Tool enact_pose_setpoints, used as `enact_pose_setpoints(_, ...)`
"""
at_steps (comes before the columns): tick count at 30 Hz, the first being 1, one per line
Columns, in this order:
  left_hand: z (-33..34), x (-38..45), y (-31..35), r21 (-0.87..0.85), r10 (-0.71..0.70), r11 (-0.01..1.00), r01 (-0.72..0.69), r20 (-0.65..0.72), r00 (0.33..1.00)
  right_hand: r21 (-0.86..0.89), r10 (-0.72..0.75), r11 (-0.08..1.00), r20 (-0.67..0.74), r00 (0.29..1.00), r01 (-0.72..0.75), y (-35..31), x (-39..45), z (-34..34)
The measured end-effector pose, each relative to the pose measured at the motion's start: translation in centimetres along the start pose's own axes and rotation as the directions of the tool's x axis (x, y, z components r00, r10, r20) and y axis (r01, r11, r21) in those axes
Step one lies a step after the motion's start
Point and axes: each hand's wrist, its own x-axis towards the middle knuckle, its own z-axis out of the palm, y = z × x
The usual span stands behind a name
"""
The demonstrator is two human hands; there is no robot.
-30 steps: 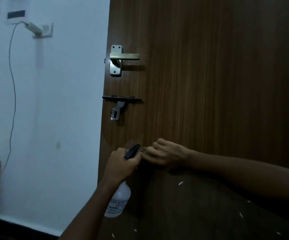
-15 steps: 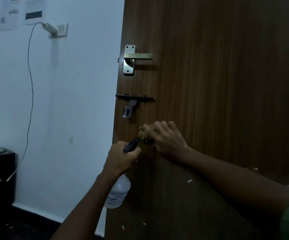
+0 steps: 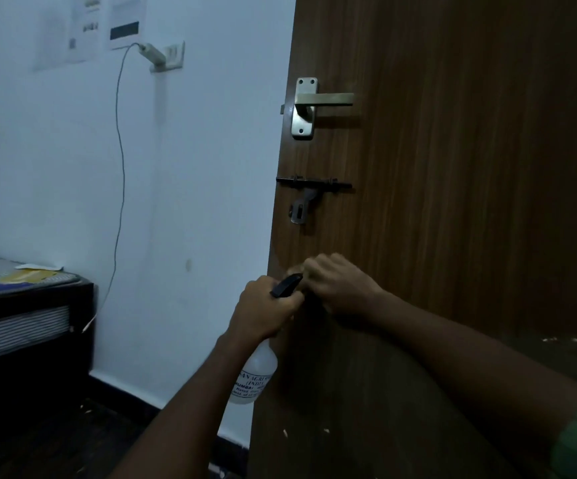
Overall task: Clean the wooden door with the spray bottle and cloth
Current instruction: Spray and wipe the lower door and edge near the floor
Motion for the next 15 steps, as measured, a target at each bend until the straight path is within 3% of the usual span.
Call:
enact_pose_setpoints(1,0.2,-0.1,0.2,-0.006,-0.001,1.000,0.001,-0.003,1.000,-0.055,-0.175,0.983,0.045,0.984,0.177,0.9,0.4,-0.3)
enact_pose_setpoints(2,0.3,-0.3,0.2,-0.023,-0.006,1.000,0.005,-0.020,1.000,-0.111,-0.185,0.976,0.043,0.982,0.189,1.5,1.0,-0.5)
enact_pose_setpoints(3,0.3,-0.3,0.4,-0.040,-0.009,0.999,0.007,-0.045,0.999,-0.121,-0.032,0.992,-0.026,0.999,0.029,1.8,1.9,-0.6)
enact_pose_setpoints(4,0.5,-0.4,0.4,-0.056,-0.017,0.998,0.014,-0.056,0.998,-0.067,0.242,0.966,-0.114,0.964,-0.251,1.5,2.5,-0.8)
enact_pose_setpoints(5,0.6,-0.4,0.5,-0.075,-0.019,0.997,0.013,-0.074,0.997,0.020,0.450,0.891,-0.154,0.880,-0.453,1.1,3.1,-1.0)
enact_pose_setpoints(6,0.7,-0.4,0.5,-0.093,-0.015,0.996,0.006,-0.093,0.996,0.056,0.531,0.847,-0.153,0.834,-0.529,0.4,3.3,-0.8)
enact_pose_setpoints(7,0.8,-0.4,0.5,-0.105,-0.003,0.994,-0.009,-0.109,0.994,0.071,0.485,0.875,-0.149,0.862,-0.480,-0.2,3.6,-0.5)
enact_pose_setpoints(9,0.7,-0.1,0.6,-0.112,0.020,0.993,-0.033,-0.111,0.994,0.064,0.102,0.993,-0.043,0.994,-0.099,-0.5,3.7,0.5)
enact_pose_setpoints(10,0.6,0.1,0.5,-0.103,0.028,0.994,-0.039,-0.111,0.993,0.051,-0.056,0.997,0.020,0.998,0.055,-0.4,3.8,0.5)
enact_pose_setpoints(11,0.4,0.1,0.5,-0.096,0.032,0.994,-0.044,-0.122,0.992,0.018,-0.100,0.995,0.041,0.994,0.099,-0.4,4.0,0.7)
enact_pose_setpoints(12,0.2,0.1,0.4,-0.092,0.028,0.995,-0.041,-0.140,0.990,0.002,-0.022,1.000,0.014,1.000,0.022,-0.7,4.3,1.0)
enact_pose_setpoints(13,0.1,0.1,0.3,-0.093,0.018,0.995,-0.033,-0.163,0.987,0.055,0.170,0.984,-0.059,0.984,-0.167,-1.4,4.4,1.2)
enact_pose_setpoints(15,0.1,-0.1,-0.4,-0.087,0.020,0.996,-0.037,-0.196,0.980,0.213,0.542,0.831,-0.107,0.833,-0.513,-3.1,4.6,1.2)
